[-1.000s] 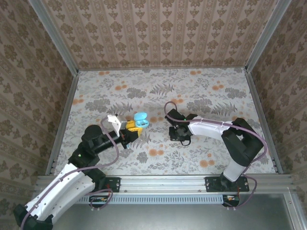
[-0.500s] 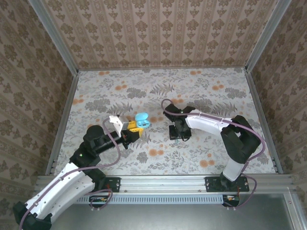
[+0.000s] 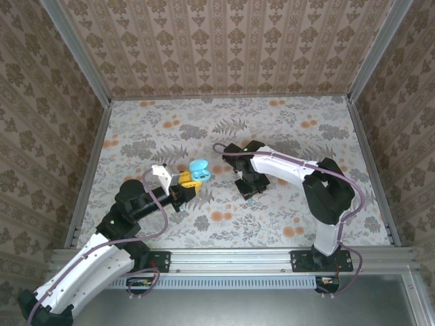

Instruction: Insert wireless bluetooth earbuds into charging case

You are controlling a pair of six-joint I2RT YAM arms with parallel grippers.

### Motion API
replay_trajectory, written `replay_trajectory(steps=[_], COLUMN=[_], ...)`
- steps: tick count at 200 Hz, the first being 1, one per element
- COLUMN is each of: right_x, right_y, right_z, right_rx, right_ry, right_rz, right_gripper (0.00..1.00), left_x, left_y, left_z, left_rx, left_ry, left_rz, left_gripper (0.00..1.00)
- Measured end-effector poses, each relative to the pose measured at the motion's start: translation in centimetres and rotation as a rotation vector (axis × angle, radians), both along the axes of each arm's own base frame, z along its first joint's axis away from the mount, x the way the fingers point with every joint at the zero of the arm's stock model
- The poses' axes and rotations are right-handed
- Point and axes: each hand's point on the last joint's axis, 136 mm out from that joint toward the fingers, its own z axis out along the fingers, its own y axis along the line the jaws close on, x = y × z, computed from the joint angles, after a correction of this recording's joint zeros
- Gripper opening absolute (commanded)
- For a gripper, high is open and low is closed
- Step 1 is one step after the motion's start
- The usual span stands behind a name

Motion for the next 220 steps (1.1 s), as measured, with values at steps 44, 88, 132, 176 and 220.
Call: replay_trajectory(steps=[44, 88, 132, 176, 220], right_x=[-0.4, -0.5, -0.2, 0.1, 0.2], right_y=[0.9, 1.0, 1.4, 1.6, 1.3], right_z=[-1.0, -1.8, -2.4, -2.9, -3.4], right_rx=[-0.027, -0.042, -0.035, -0.035, -0.057], right_ry=[0.02, 0.035, 0.028, 0.023, 0.023], right_rz=[0.045, 0.049, 0.05, 0.051, 0.053], right_gripper=[0.34, 0.33, 0.3, 0.3, 0.3], left_x=[0.0, -0.1, -0.2, -0.3, -0.3], left_y=[0.0, 0.2, 0.4, 0.5, 0.5], left_z=[-0.1, -0.2, -0.5, -0.6, -0.5], left_rx=[0.006, 0.013, 0.022, 0.026, 0.024], left_ry=[-0.005, -0.007, 0.003, 0.006, 0.004], left_rz=[0.001, 0.007, 0.01, 0.013, 0.014], left_gripper=[0.18, 0.18, 0.18, 0.18, 0.18])
